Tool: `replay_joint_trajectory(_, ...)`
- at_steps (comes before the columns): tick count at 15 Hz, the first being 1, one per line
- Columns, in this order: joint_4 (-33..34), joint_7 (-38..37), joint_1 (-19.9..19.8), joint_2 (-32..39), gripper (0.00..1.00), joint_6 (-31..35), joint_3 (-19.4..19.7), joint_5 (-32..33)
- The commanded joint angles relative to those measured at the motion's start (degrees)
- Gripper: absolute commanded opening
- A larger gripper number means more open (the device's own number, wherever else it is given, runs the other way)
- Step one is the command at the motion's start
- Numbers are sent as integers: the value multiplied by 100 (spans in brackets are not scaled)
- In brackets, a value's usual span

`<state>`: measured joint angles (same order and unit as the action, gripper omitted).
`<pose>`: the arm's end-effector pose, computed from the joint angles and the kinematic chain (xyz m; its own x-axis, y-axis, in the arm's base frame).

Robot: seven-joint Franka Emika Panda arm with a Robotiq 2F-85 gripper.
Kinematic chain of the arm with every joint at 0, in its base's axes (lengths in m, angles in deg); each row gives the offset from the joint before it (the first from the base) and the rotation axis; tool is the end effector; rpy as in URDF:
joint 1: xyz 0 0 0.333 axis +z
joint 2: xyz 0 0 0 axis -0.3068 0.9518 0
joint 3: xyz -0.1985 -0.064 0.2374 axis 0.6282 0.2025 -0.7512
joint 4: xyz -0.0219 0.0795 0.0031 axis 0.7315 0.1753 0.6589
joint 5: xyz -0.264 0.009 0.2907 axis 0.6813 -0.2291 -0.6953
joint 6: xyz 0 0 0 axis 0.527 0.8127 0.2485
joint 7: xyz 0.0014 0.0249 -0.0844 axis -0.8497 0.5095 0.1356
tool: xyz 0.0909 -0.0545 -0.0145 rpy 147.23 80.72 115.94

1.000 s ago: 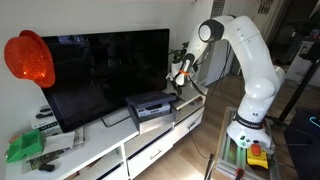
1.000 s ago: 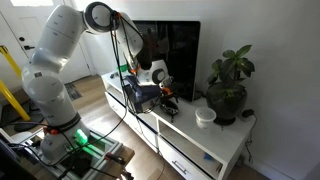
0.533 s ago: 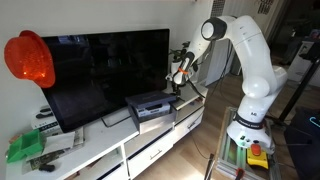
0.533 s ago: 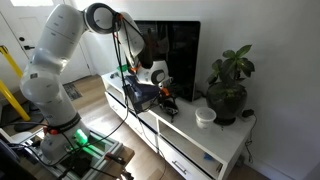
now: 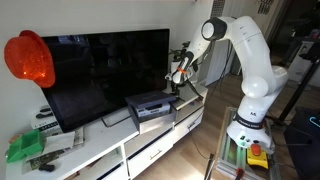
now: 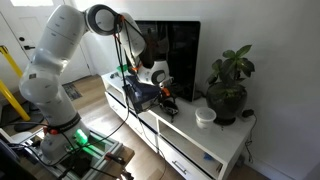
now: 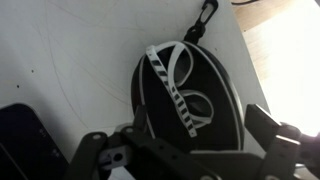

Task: Put the white glasses in the black spectacle case

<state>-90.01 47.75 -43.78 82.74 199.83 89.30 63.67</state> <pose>0.5286 -0.2703 0.0955 0.6988 0.7099 -0.0878 0.7145 -0.6865 0.1350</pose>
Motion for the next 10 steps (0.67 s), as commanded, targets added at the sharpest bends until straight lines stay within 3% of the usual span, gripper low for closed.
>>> replay_joint_trajectory(1, 182, 298, -177, 176, 100, -104, -161, -213)
replay_joint_trajectory(6, 271, 450, -320, 285, 100, -78, -296, -303)
replay_joint_trajectory(7, 279, 489, -339, 297, 95, -82, -316, -316)
replay_joint_trajectory(8, 292, 520, -350, 308, 79, -86, -324, -323)
replay_joint_trajectory(9, 292, 535, -356, 316, 76, -82, -327, -327)
replay_joint_trajectory(10, 279, 536, -342, 307, 87, -63, -309, -316)
